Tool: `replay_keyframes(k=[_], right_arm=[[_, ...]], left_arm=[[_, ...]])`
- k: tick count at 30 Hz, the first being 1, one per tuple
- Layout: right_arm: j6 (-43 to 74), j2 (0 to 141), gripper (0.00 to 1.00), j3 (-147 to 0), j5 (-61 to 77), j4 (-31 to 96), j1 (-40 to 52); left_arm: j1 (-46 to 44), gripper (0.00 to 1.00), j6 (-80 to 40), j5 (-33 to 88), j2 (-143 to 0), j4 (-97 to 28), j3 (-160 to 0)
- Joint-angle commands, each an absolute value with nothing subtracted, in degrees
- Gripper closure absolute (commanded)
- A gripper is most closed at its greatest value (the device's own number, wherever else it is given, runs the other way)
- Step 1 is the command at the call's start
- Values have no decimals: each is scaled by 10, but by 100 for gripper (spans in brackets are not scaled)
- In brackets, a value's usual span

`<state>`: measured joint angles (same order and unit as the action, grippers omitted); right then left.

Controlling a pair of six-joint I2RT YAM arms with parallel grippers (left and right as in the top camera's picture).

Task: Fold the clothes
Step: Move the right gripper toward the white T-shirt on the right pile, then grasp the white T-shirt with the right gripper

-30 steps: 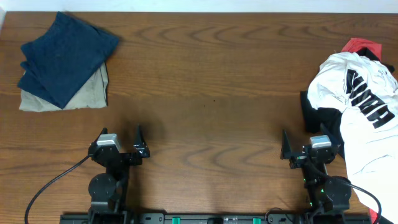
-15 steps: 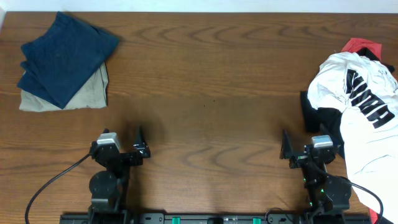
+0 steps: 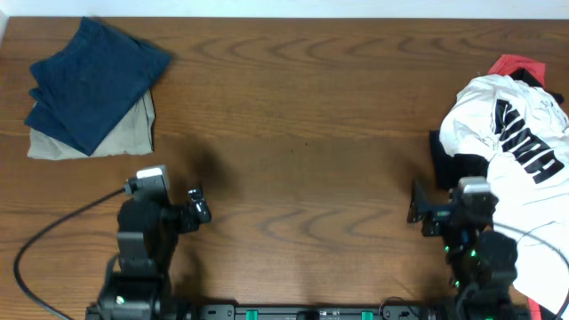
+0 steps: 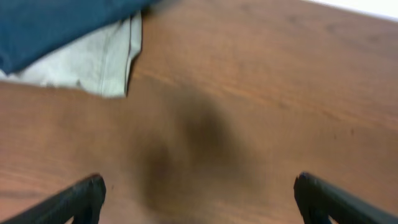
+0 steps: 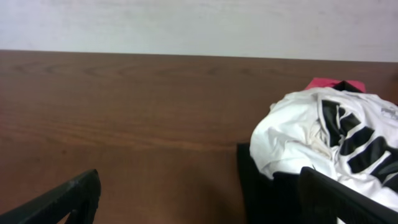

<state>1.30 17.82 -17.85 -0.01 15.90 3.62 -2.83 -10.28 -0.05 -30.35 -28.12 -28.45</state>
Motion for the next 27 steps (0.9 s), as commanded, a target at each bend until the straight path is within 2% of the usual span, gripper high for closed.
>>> replay_keyframes(k=[1, 8, 13, 17, 20, 22, 23, 24, 27], right_arm=[[30, 255, 1, -249, -14, 182, 40], [8, 462, 1, -413, -32, 306, 40], [-18, 612, 1, -534, -27, 393, 23], [-18, 694, 1, -588, 2, 393, 17], [-19, 737, 1, -587, -39, 344, 4], [-20, 772, 22, -587, -77, 316, -14], [-18, 789, 28, -587, -92, 304, -23], [-15, 808, 30, -587, -104, 293, -35], [-7, 860, 29, -587, -111, 270, -70]], left_arm=[[-26, 2, -103, -4, -357, -328, -363], [-26, 2, -101, -4, -430, -436, -500], [-26, 2, -102, -4, -441, -451, -538], [-26, 2, -102, -4, -441, -452, -538], [-26, 2, -102, -5, -441, -452, -538], [-26, 2, -102, -5, -441, -452, -538], [-26, 2, -102, -5, -441, -452, -538], [-26, 2, -102, -5, -441, -452, -538], [-26, 2, -102, -5, -441, -452, -538]])
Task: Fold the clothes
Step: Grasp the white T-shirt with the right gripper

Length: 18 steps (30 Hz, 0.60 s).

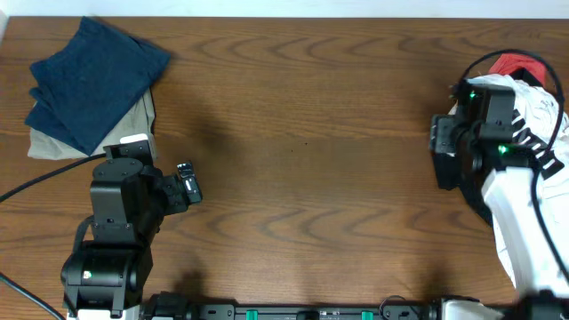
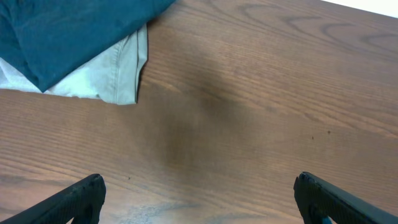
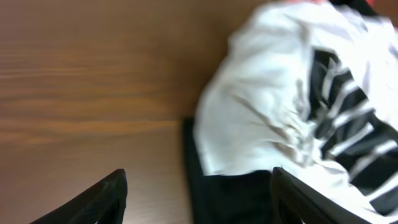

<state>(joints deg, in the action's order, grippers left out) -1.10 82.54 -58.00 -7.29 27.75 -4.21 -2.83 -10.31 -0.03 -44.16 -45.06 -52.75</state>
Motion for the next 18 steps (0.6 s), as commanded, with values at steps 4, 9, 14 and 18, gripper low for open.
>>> replay_keyframes(k=[4, 9, 14, 18], right_arm=[[-2, 931, 42, -587, -108, 259, -105], [15, 988, 59, -587, -72, 231, -117], [61, 991, 99, -590, -70, 197, -117], [68, 944, 99, -622, -68, 209, -117]], left_arm=[[-26, 2, -102, -5, -441, -452, -538], [-26, 2, -102, -5, -441, -452, -538], [-26, 2, -102, -5, -441, -452, -538], [-26, 2, -102, -5, -441, -452, -538]])
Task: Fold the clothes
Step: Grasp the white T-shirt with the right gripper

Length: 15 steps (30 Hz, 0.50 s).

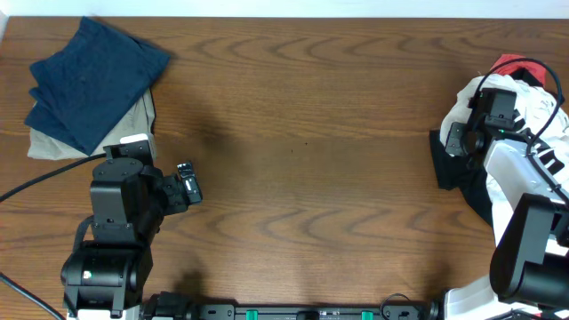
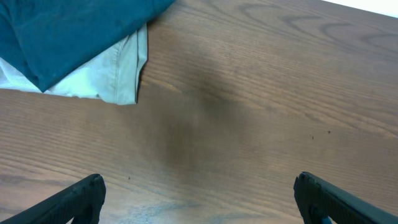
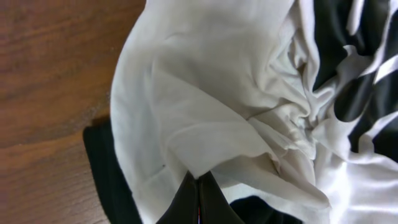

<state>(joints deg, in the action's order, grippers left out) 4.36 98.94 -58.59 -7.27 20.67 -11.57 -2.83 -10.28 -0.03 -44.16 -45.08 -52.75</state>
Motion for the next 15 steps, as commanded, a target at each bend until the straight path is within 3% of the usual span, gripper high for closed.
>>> replay_keyframes(k=[1, 5, 13, 14, 15], right_arm=[[68, 922, 99, -641, -68, 217, -117], [47, 847, 99, -744, -13, 250, -117], [-21, 789, 99, -867, 464, 333, -64], [-31, 788, 98, -867, 456, 353, -52], [-34, 788, 87, -867, 416, 379, -38]], left_arm=[[-26, 2, -102, -5, -441, -452, -538], [-26, 2, -102, -5, -441, -452, -538], [-26, 2, -102, -5, -441, -452, -538], [-26, 2, -102, -5, -441, -452, -538], [-26, 2, -102, -5, -441, -452, -538]])
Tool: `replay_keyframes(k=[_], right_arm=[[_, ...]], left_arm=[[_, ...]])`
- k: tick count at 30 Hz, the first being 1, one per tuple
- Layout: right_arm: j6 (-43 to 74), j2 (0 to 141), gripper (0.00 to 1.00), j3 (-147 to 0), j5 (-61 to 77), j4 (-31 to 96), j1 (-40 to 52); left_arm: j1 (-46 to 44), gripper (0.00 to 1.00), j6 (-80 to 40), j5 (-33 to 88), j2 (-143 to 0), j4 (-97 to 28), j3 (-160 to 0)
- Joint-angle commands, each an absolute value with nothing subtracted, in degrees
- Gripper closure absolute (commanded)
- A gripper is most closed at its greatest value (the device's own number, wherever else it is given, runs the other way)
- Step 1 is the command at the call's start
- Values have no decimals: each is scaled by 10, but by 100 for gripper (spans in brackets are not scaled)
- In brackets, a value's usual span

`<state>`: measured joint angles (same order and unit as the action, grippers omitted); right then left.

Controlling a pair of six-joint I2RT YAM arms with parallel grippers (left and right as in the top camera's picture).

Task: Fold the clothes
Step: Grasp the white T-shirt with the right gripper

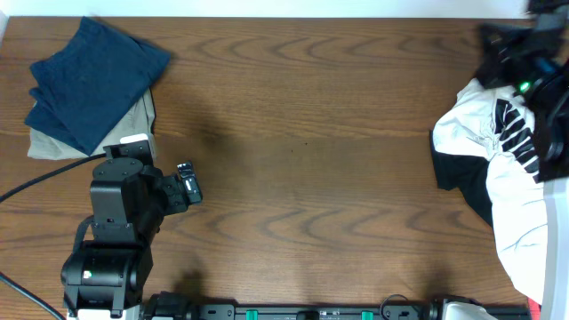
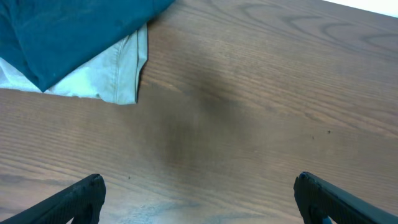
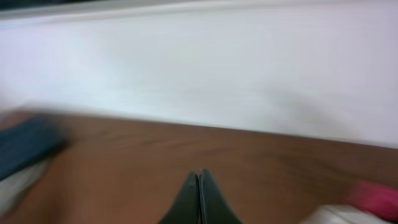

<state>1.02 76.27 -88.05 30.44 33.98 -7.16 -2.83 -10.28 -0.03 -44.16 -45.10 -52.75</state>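
Note:
A crumpled white shirt (image 1: 498, 147) with black lettering lies at the table's right edge over a black garment (image 1: 449, 169). My right gripper (image 1: 500, 40), blurred, is up at the far right corner above them. In its wrist view the right gripper (image 3: 199, 183) is shut with nothing seen between the tips; only a white patch of shirt (image 3: 323, 216) and a pink scrap (image 3: 373, 194) show low right. My left gripper (image 2: 199, 208) is open over bare wood, near the front left (image 1: 189, 182).
A folded blue garment (image 1: 89, 76) lies on a folded beige one (image 1: 133, 133) at the far left corner; both show in the left wrist view, blue (image 2: 62, 31) and beige (image 2: 106, 78). A white wall (image 3: 199, 62) runs behind the table (image 1: 302, 133).
My right gripper was shut with its tips down on the white shirt; now it is raised at the far right corner, still shut, facing across the table. The left arm has not moved.
Both grippers were open near the front edge. Then the left one sat a little farther left, and the right one, still open, was over the white shirt. Then the right was shut at the shirt's folds, and now it is lifted away from the pile.

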Motion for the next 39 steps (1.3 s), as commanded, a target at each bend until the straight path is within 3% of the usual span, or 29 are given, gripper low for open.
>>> replay_keyframes(k=[1, 5, 7, 11, 25, 27, 28, 29, 30, 39], right_arm=[[-33, 790, 77, -864, 355, 402, -27], [2, 808, 63, -837, 58, 453, -5], [40, 826, 50, -821, -76, 460, -10], [55, 876, 29, -790, -161, 449, -34], [56, 1122, 22, -778, -110, 415, -96], [58, 1137, 30, -778, -109, 406, -98], [65, 1141, 41, -778, -109, 404, -98], [67, 1141, 76, -778, -109, 403, -98], [67, 1138, 99, -780, -109, 404, -98], [66, 1016, 99, -829, -118, 429, -98]], left_arm=[[-26, 2, -102, -5, -441, -453, -538], [-26, 2, -102, -4, -441, -455, -538], [-26, 2, -102, -4, -441, -456, -538], [-26, 2, -102, -5, -441, -459, -538], [-26, 2, -102, -4, -441, -463, -538], [-26, 2, -102, -4, -441, -463, -538], [-26, 2, -102, -4, -441, -463, -538], [-26, 2, -102, -4, -441, -463, -538], [-26, 2, -102, -4, -441, -463, -538], [-26, 2, -102, -5, -441, -462, -538]])
